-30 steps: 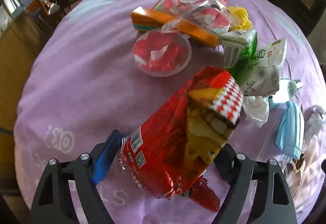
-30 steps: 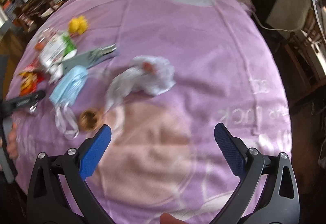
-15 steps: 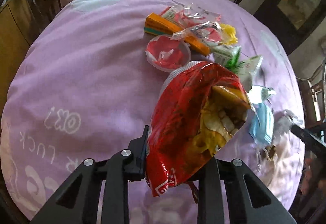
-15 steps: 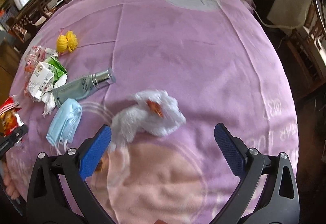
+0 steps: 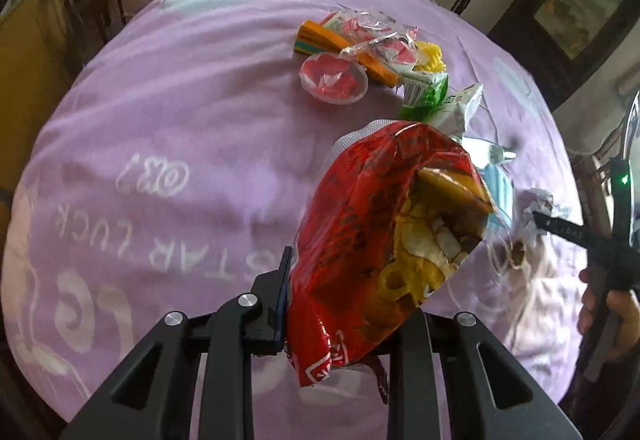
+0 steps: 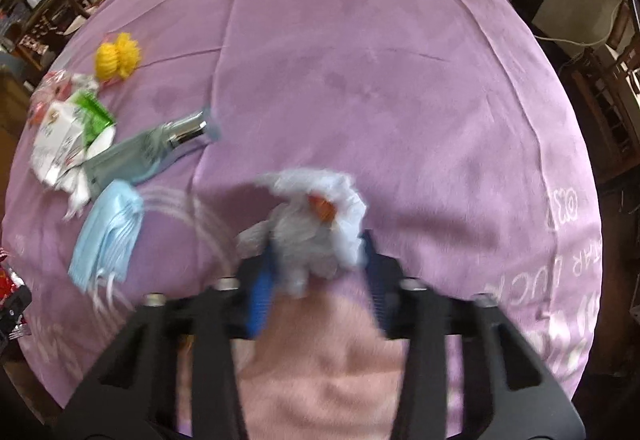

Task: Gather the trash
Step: 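Carry the red snack bag and white plastic bag over the red wastebasket, then open the left tool over the basket while the right tool releases the plastic bag, then move both open tools back over the bed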

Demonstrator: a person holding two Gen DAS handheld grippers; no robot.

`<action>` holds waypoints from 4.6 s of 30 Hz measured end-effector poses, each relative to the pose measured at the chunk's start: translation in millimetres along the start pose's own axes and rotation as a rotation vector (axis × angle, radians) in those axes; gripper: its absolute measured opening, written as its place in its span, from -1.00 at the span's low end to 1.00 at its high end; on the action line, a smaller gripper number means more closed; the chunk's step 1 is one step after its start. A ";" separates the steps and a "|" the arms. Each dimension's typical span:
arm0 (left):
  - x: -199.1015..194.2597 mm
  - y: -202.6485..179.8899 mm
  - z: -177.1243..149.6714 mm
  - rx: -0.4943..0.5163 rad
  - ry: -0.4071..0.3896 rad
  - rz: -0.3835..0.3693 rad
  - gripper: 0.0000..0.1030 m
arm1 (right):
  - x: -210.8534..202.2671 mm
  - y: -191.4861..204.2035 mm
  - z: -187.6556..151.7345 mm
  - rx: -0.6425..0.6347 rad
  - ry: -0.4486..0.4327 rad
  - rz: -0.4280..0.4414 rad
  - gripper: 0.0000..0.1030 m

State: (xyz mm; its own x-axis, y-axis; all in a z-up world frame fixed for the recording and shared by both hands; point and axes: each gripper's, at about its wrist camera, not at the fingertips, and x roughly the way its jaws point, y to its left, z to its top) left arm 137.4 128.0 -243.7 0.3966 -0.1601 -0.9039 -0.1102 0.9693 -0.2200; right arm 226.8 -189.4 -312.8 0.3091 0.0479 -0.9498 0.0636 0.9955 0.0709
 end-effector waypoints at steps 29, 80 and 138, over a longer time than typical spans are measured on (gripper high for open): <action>-86.7 54.5 -111.7 -0.091 -0.078 0.047 -0.51 | -119.2 62.3 -112.2 -0.148 -0.149 0.162 -0.49; -54.8 414.0 -353.7 -0.861 0.178 0.289 -0.48 | -20.7 567.3 -432.8 -1.263 0.342 0.468 -0.49; -128.8 218.8 -207.2 -0.434 -0.064 0.346 0.25 | -103.0 230.8 -182.1 -0.531 -0.187 0.368 0.27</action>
State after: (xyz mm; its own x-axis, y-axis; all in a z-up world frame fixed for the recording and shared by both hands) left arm -126.5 322.0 -251.4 0.3241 0.1787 -0.9290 -0.6036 0.7952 -0.0576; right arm 36.9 50.4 -254.1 0.3840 0.4242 -0.8201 -0.5379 0.8247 0.1748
